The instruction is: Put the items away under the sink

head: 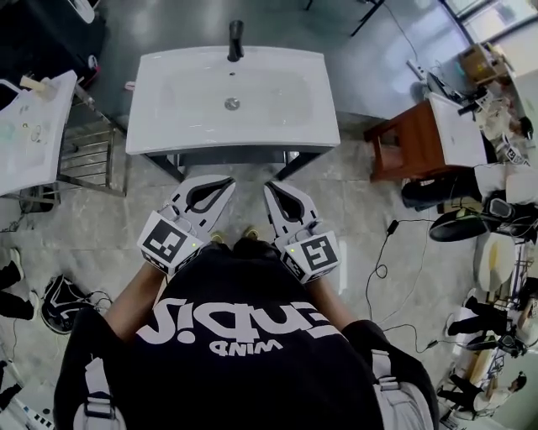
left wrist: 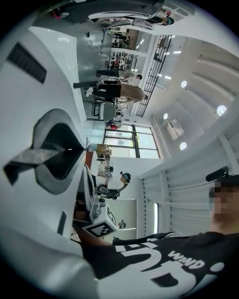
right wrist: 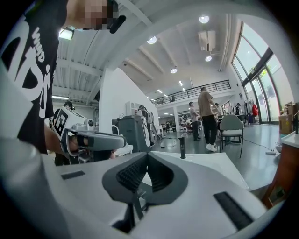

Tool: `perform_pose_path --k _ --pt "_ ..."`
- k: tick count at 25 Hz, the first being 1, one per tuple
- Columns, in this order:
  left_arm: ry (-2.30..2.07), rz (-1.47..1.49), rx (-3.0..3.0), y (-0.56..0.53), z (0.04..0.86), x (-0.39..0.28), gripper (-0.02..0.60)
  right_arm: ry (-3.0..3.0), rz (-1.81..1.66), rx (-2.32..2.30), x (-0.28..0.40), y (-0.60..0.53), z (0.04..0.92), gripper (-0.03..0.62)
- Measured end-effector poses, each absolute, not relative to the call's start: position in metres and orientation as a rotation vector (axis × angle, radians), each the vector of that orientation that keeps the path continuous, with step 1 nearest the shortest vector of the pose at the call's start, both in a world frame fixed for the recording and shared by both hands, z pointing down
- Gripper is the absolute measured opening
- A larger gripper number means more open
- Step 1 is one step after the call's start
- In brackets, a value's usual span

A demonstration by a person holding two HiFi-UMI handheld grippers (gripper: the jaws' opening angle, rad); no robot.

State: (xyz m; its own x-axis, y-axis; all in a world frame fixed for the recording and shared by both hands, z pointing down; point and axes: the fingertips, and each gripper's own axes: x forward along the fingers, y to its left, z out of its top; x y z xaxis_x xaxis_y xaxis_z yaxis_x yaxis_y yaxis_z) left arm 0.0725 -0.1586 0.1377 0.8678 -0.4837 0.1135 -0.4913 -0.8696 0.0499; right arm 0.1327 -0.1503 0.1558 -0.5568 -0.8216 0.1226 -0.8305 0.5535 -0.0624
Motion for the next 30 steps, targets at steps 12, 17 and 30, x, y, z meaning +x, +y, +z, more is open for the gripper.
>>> perform_pose_path --k 12,17,30 --pt "-0.828 0.096 2.948 -0.157 0.128 0.089 0.018 -2.738 0.205 1.47 0.148 -0.147 0.153 0.018" --pt "-0.831 0.08 2.938 -0.161 0.126 0.096 0.018 -2.732 0.191 1.49 0.155 -0.153 0.151 0.018" --pt "-0.879 0.04 2.921 -0.179 0.12 0.093 0.018 -2.711 0.178 1.55 0.168 -0.166 0.148 0.018"
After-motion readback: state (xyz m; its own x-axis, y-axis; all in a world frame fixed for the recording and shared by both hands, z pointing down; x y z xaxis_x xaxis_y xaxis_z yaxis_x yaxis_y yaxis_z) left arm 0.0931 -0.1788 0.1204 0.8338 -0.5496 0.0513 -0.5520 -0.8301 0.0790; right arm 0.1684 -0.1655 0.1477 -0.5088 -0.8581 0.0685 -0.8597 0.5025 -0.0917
